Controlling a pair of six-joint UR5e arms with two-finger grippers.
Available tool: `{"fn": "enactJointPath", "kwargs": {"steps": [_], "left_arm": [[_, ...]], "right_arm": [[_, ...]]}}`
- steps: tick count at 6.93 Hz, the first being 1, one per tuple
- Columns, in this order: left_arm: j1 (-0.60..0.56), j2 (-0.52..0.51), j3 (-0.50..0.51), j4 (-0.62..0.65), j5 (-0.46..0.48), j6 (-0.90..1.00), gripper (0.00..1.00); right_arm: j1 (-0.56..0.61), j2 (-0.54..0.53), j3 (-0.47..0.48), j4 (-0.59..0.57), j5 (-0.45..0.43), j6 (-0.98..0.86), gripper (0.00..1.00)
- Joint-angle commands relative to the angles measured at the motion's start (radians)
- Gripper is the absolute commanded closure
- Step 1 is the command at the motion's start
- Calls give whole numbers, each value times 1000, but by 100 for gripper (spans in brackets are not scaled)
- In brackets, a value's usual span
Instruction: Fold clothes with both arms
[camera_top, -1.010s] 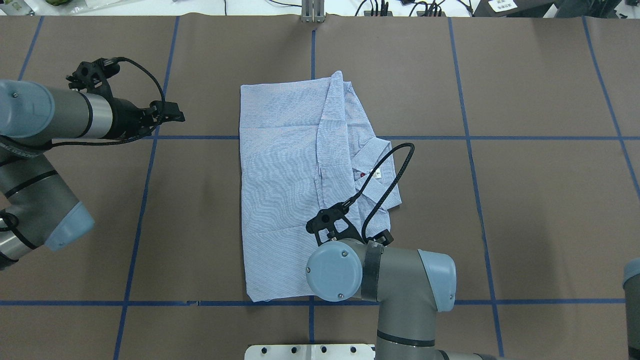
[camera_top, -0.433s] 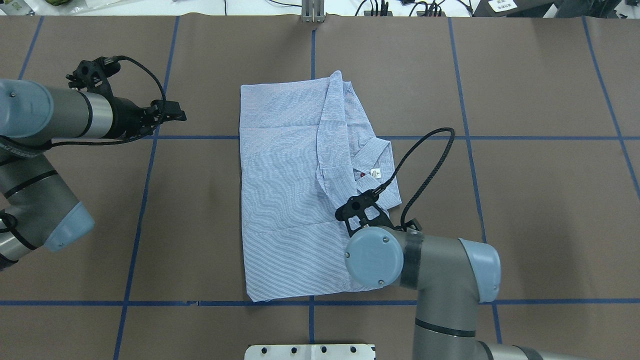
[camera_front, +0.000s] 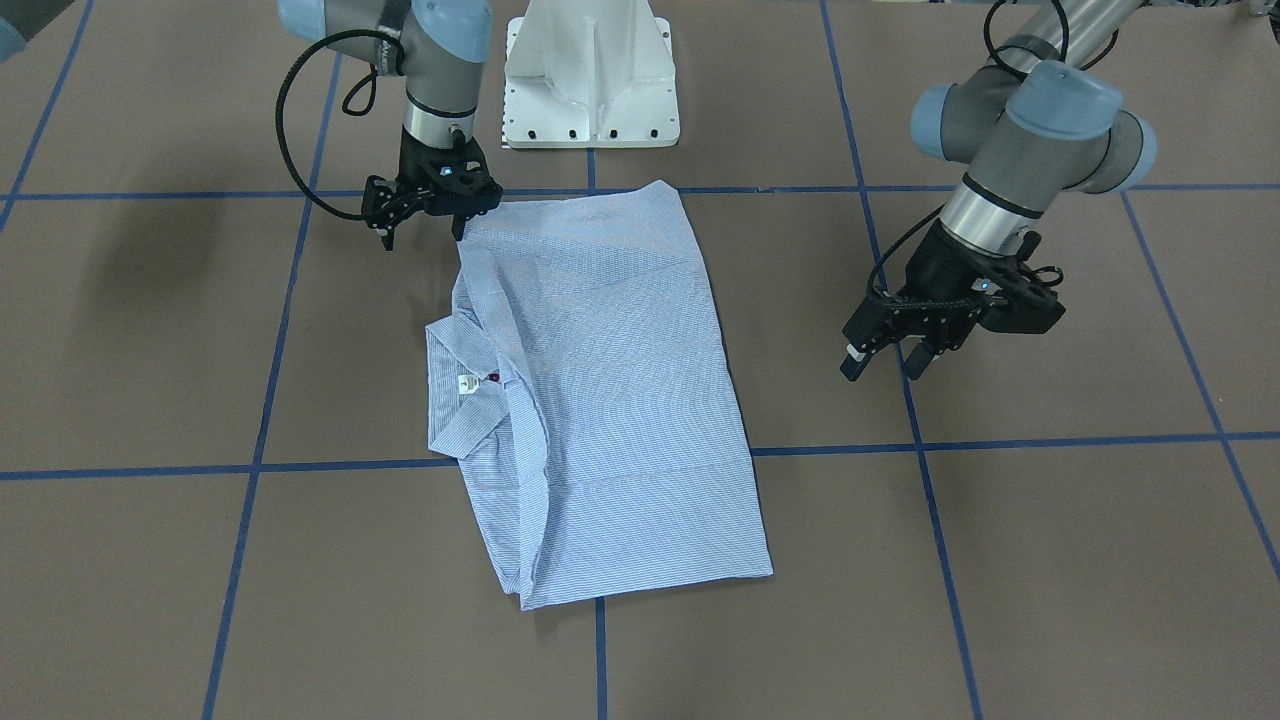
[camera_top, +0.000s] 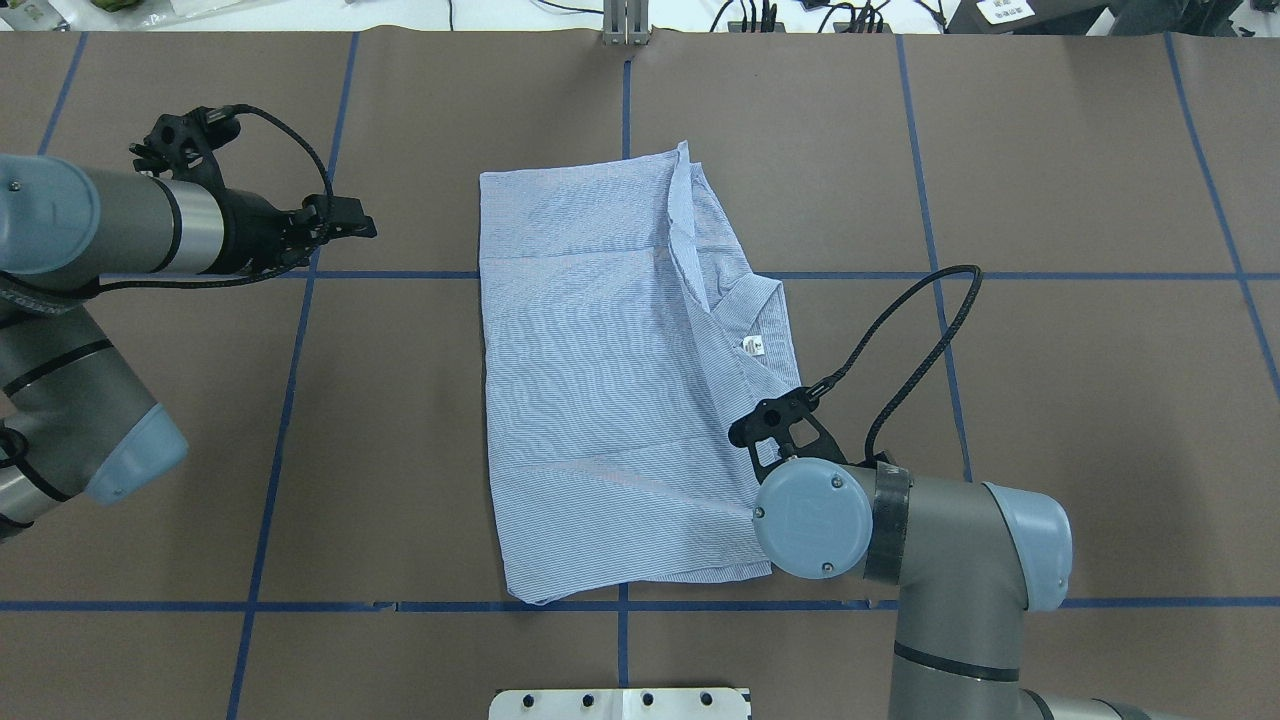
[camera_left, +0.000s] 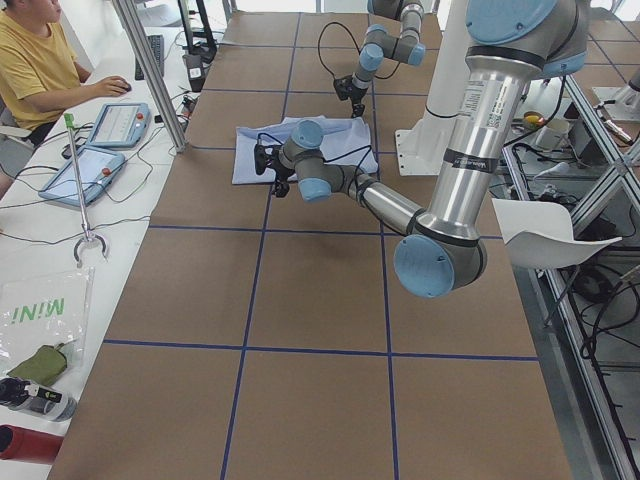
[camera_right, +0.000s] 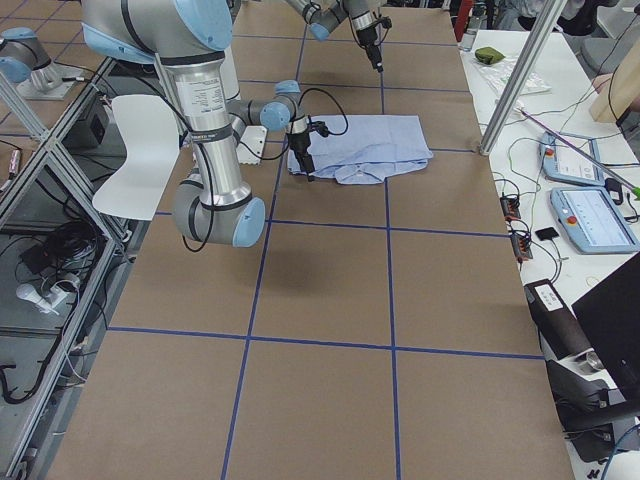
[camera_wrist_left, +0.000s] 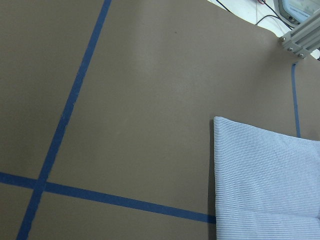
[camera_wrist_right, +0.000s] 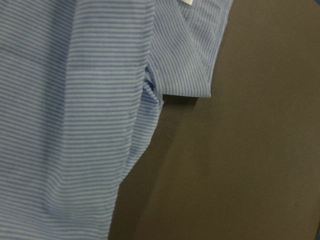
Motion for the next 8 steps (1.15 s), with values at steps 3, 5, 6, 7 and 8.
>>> {"fn": "enactJointPath", "kwargs": {"steps": [3,5,6,7,8], "left_arm": [[0,0,-2,0,1,-2,1],[-1,0,-5,2,1,-2,1],[-1,2,-9,2,0,-3,1],[-1,2,-9,2,-2,-2,1],[-1,24,-27,2,-2,-2,1]], "right_arm": [[3,-61,80,-73,55,62,0],[30,24,62,-74,76,60,0],[60,105,-1,-61,76,43,0],[87,193,-93,-47,70,39,0],[103,213,-165,26,66,14,0]]}}
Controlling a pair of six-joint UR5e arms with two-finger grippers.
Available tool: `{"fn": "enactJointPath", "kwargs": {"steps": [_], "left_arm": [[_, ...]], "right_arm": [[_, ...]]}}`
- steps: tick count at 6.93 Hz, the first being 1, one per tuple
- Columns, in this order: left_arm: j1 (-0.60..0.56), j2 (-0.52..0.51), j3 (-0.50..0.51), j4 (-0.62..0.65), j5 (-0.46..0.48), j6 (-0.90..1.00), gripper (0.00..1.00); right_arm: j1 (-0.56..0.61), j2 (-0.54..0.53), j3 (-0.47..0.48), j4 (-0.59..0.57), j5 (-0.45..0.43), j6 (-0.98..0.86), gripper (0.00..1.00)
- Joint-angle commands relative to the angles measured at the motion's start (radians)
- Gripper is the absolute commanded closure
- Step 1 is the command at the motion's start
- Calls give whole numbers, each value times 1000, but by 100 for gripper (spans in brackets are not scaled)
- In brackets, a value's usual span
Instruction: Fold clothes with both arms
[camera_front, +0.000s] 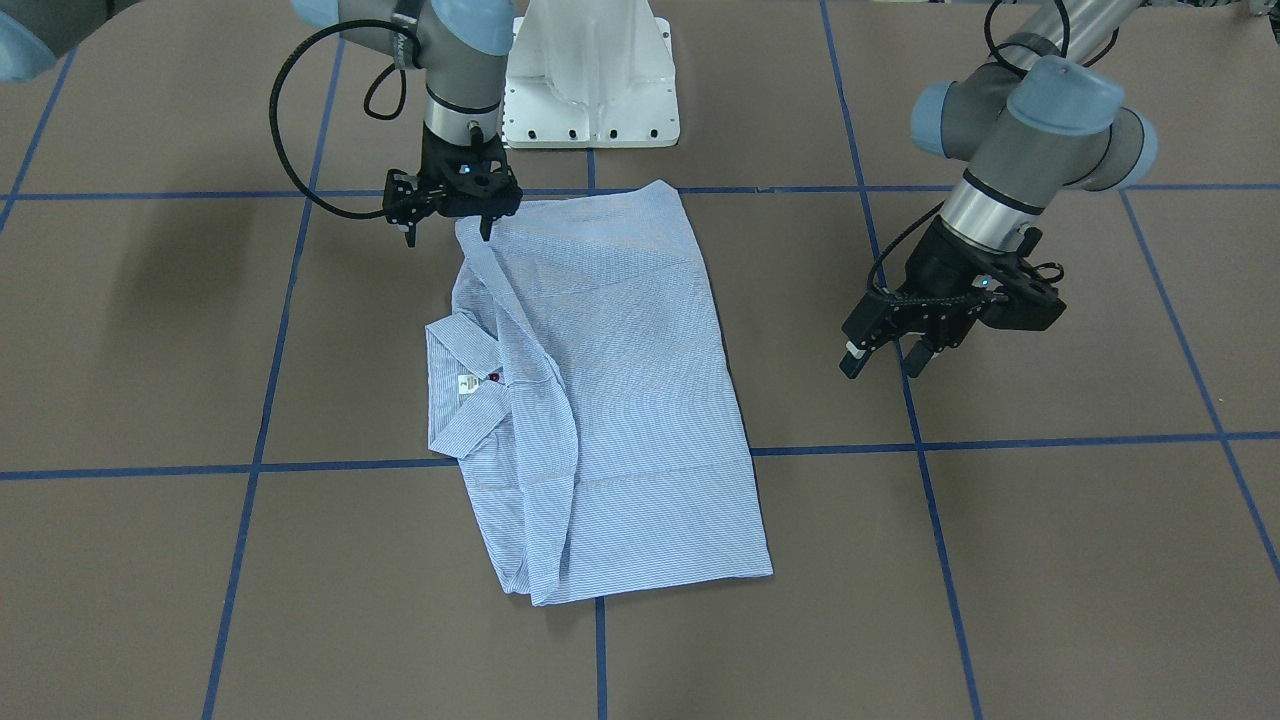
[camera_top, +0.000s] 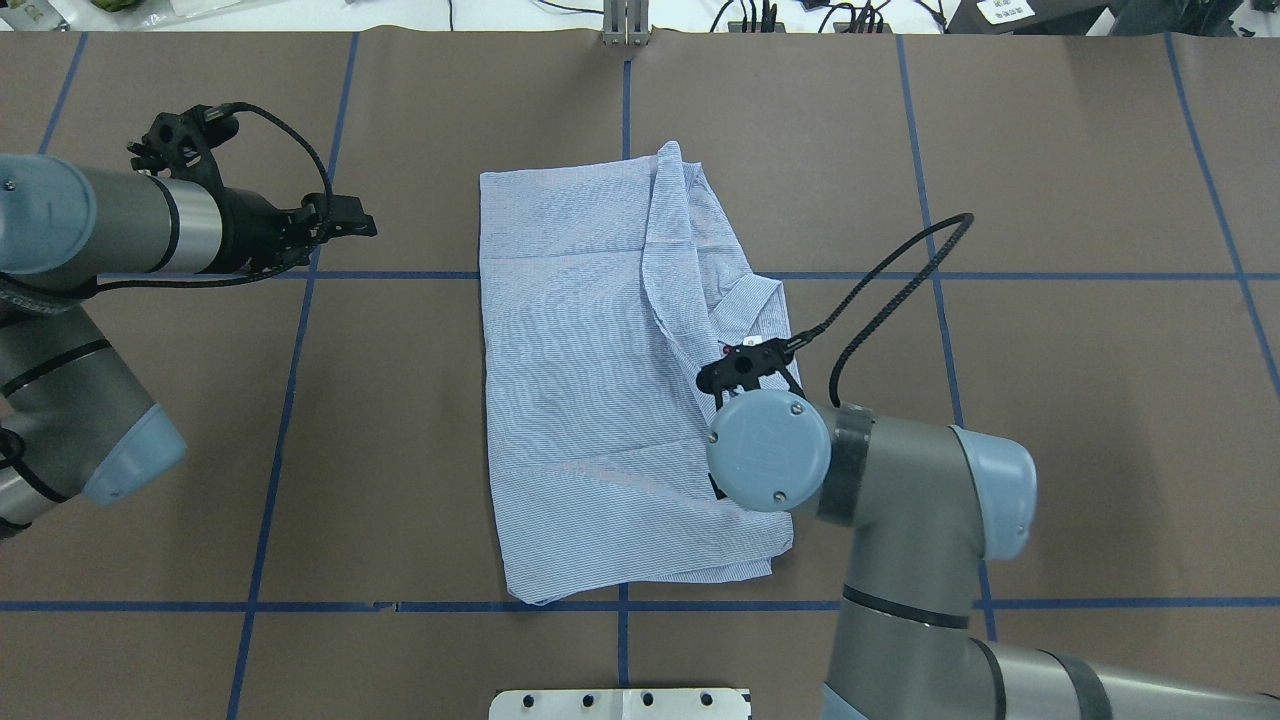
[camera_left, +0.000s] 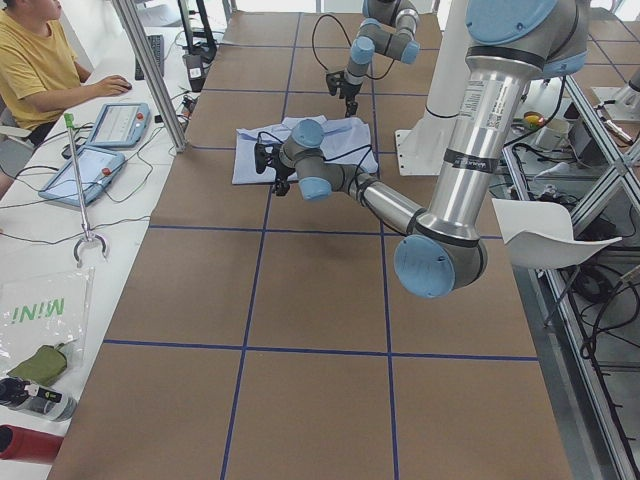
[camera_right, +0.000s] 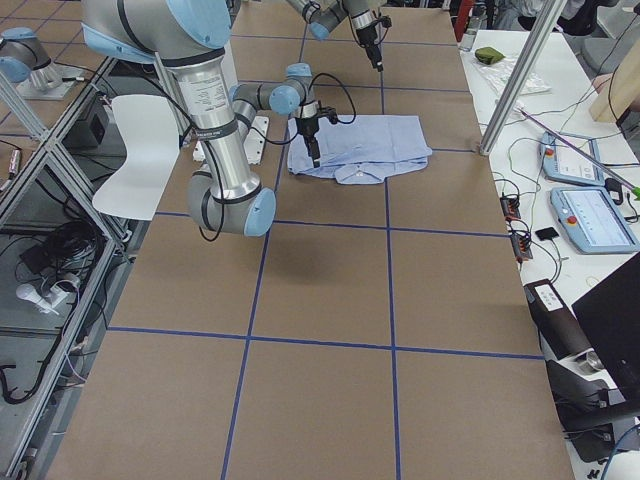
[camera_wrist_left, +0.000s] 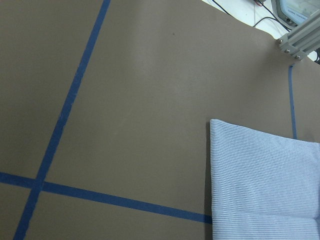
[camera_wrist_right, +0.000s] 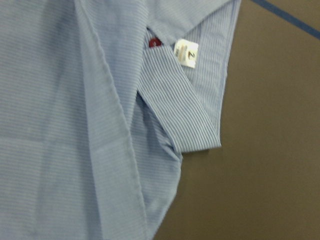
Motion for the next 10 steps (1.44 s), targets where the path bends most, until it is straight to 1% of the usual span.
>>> {"fn": "enactJointPath", "kwargs": {"steps": [1,2,3,4,5,6,7,9,10], "left_arm": [[0,55,-45,-1,-4,3,1],[0,60,-56,0,-4,2,1],[0,62,-59,0,-2,0,1],[1,60,-57,0,-2,0,1],[1,62,-57,0,-2,-1,1],[1,60,-57,0,-4,-1,1],[1,60,-57,0,-4,-1,1],[1,60,-60,0,-4,0,1],[1,59,-62,0,-4,0,1]], "right_arm": [[55,73,-165,144,-8,-91,0],[83,131,-231,149,-8,-151,0],[98,190,-309,160,-8,-167,0],[102,202,-380,226,-8,-167,0],[111,202,-412,273,-5,-171,0],[132,200,-408,269,16,-202,0],[181,177,-393,266,69,-231,0],[232,-3,-219,254,90,-333,0],[237,-69,-142,231,94,-335,0]]}}
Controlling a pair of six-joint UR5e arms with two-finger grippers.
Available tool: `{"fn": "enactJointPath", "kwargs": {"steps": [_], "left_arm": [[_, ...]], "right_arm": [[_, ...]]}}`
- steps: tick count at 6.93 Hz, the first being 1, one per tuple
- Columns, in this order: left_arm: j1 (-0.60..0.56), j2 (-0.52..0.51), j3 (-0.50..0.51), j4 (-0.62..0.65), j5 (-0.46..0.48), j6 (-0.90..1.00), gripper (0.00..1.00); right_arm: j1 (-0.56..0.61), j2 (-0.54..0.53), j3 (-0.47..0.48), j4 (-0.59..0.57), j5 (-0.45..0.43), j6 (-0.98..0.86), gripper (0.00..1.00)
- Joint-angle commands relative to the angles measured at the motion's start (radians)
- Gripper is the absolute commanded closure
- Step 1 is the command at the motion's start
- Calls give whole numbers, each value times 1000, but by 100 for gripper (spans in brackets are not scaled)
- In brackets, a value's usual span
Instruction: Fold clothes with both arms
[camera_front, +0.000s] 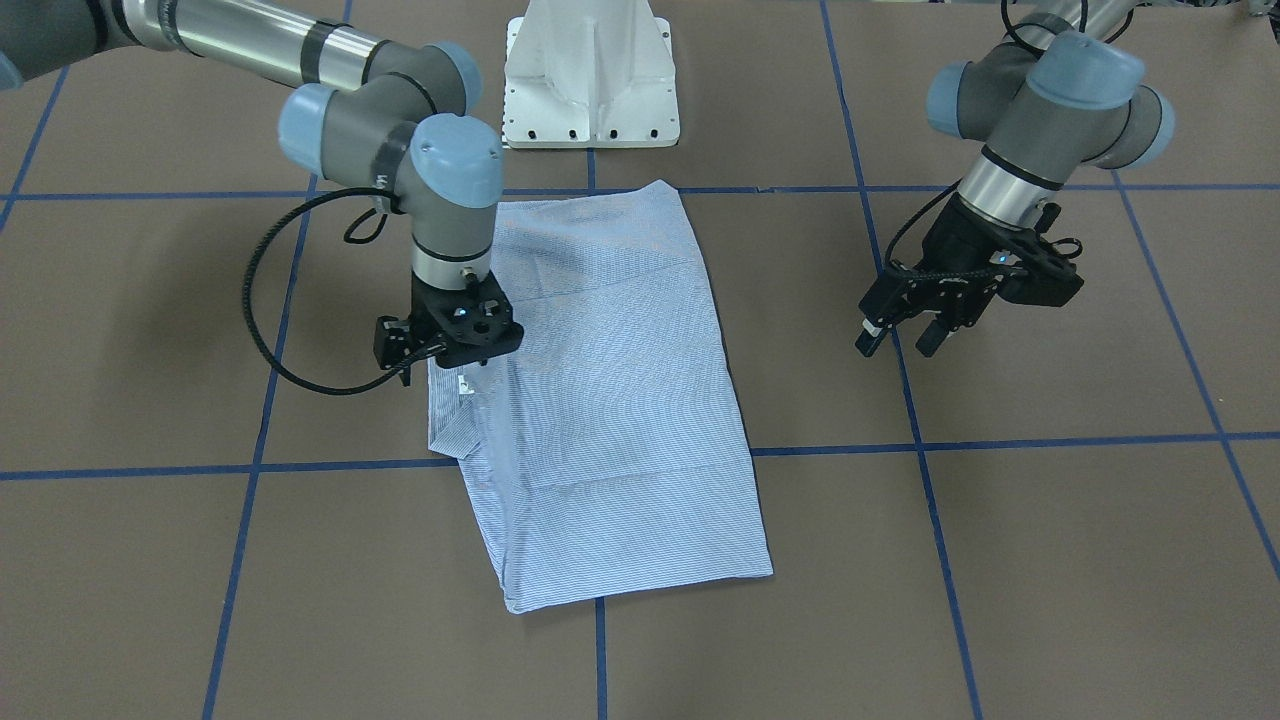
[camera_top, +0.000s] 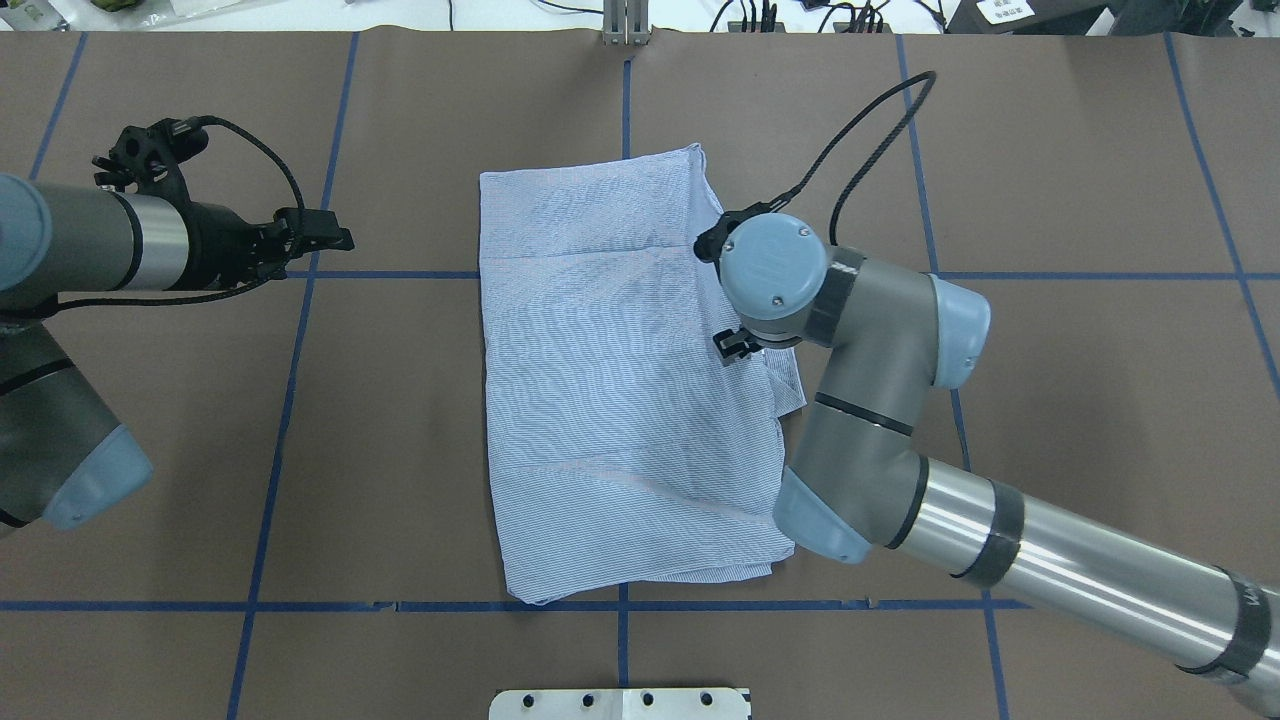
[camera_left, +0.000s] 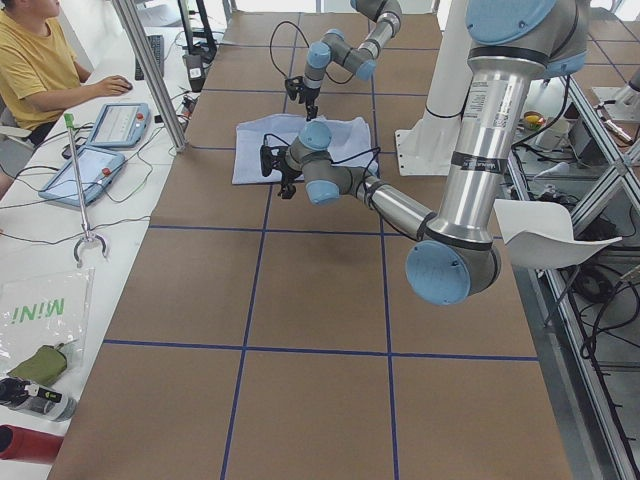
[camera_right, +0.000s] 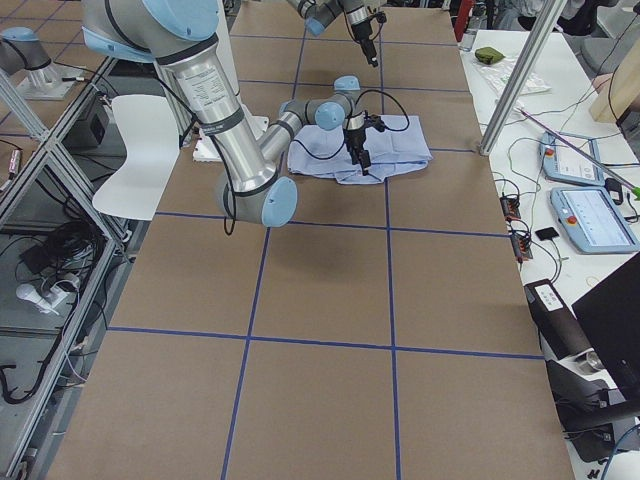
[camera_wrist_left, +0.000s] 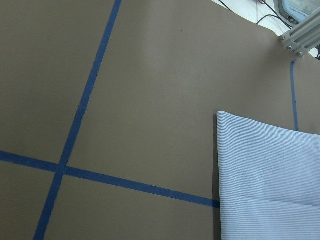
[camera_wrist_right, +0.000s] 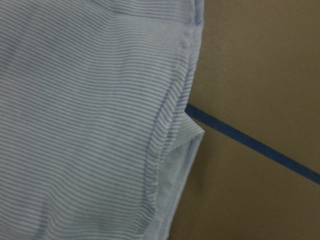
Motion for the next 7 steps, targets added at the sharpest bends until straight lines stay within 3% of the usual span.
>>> {"fn": "enactJointPath", "kwargs": {"steps": [1,3,5,7], "left_arm": [[0,-1,-2,0,0,0,1],[0,-1,-6,0,0,0,1],[0,-1,-8,0,-6,0,1],[-2,0,-6,0,-6,0,1]], "right_arm": [[11,-83,155,-129,23,-22,0],[3,-83,212,-152,69,152,0],[-111,-91,257,-125,91,658,0],[-195,-124,263,28,44,1245,0]]}}
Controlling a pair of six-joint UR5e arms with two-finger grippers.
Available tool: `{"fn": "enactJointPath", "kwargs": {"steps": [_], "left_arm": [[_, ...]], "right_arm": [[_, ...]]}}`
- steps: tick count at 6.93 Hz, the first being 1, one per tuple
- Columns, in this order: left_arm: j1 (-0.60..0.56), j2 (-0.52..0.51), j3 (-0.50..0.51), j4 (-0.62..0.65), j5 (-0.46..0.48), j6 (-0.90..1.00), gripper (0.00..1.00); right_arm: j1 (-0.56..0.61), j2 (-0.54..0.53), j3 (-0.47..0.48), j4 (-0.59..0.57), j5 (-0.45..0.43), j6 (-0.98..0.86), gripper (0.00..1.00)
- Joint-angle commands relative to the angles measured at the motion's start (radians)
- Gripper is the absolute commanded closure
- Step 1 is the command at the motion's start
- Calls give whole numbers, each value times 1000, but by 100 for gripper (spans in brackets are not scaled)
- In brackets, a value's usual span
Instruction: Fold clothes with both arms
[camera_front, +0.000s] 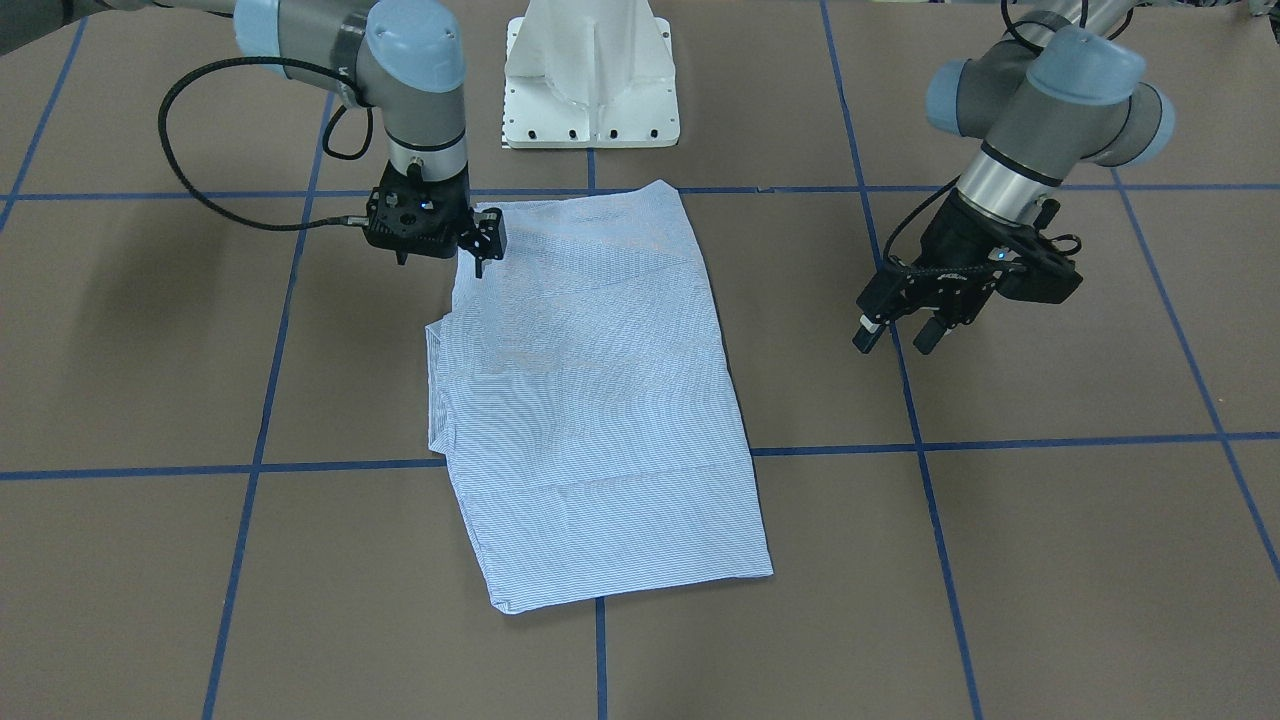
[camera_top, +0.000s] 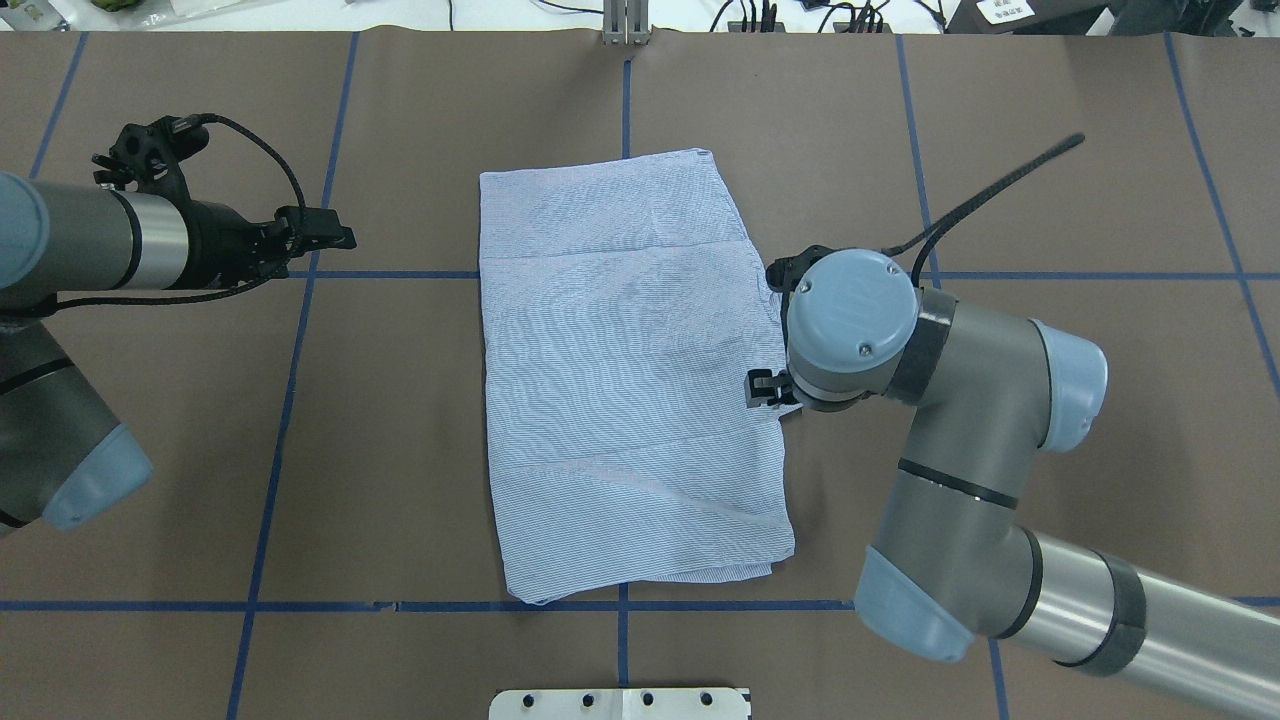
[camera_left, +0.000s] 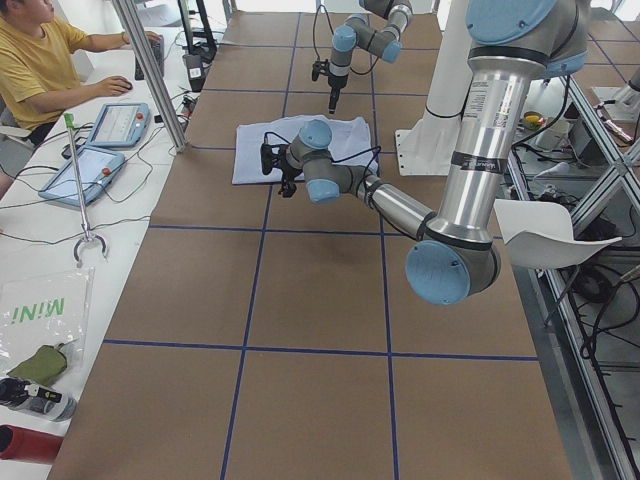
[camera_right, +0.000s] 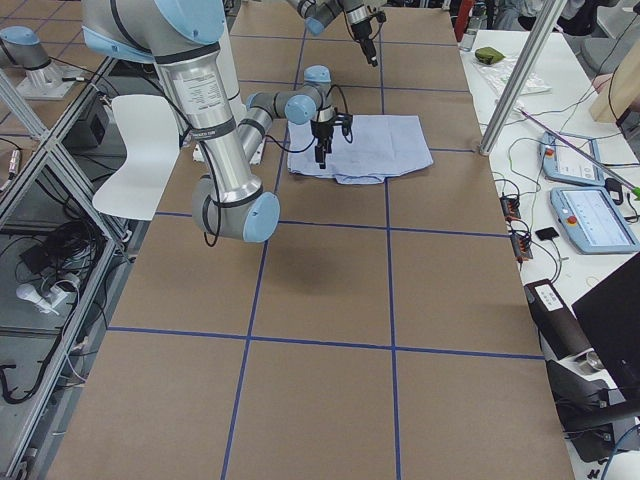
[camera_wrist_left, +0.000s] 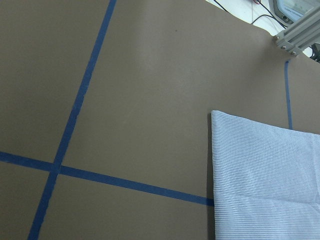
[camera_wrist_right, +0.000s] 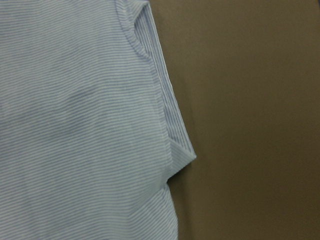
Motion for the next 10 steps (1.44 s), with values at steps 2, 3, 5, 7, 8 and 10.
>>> {"fn": "enactJointPath", "kwargs": {"steps": [2,3,5,7,8,10], "left_arm": [[-1,2,-5,0,1,0,1],[-1,2,-6,0,1,0,1],[-1,1,-8,0,1,0,1],[-3,1,-15,2,2,0,1],[-3,1,-15,2,2,0,1],[-3,1,-15,2,2,0,1]], "right_arm": [[-90,-107,9,252,-70,727,2],[-135,-117,18,273,-155,865,4],[-177,-118,20,267,-194,909,6],[-187,-140,20,268,-196,911,6],[-187,-148,21,270,-194,911,6],[-193,-148,15,271,-194,911,6]]}}
